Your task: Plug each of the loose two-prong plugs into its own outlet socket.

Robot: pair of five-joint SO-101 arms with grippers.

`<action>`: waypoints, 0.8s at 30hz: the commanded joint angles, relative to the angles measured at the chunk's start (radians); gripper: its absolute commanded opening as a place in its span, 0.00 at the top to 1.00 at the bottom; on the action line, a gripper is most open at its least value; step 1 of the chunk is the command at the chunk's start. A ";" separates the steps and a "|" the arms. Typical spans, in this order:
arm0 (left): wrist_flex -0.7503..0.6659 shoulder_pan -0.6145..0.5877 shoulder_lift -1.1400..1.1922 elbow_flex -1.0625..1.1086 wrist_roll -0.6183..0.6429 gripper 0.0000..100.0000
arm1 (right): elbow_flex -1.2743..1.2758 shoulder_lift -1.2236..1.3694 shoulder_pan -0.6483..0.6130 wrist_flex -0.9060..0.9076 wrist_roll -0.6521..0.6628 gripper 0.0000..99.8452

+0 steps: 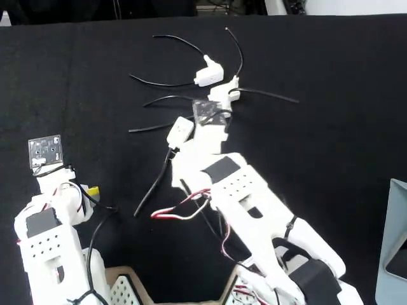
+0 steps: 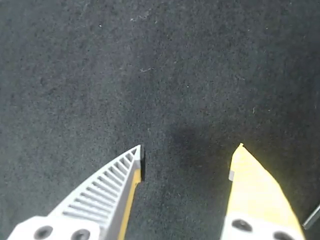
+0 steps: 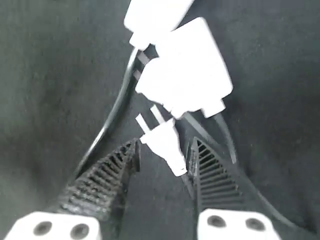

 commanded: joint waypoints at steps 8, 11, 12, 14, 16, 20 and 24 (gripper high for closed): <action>-0.017 -0.008 -0.012 -0.005 0.006 0.72 | -0.059 0.186 0.034 -0.029 -0.020 0.84; -0.017 -0.008 -0.012 -0.005 0.006 0.72 | -0.096 0.231 0.035 -0.032 -0.020 0.84; -0.017 -0.008 -0.012 -0.005 0.006 0.72 | -0.110 0.237 0.035 -0.029 -0.020 0.84; -0.017 -0.008 -0.012 -0.005 0.006 0.72 | -0.128 0.240 0.035 -0.028 -0.020 0.84; -0.017 -0.008 -0.012 -0.005 0.006 0.72 | -0.140 0.225 0.032 -0.028 -0.014 0.85; -0.017 -0.008 -0.012 -0.005 0.006 0.72 | -0.139 0.143 0.028 -0.026 -0.005 0.85; -0.017 -0.008 -0.012 -0.005 0.006 0.72 | -0.140 0.039 0.011 0.069 0.089 0.84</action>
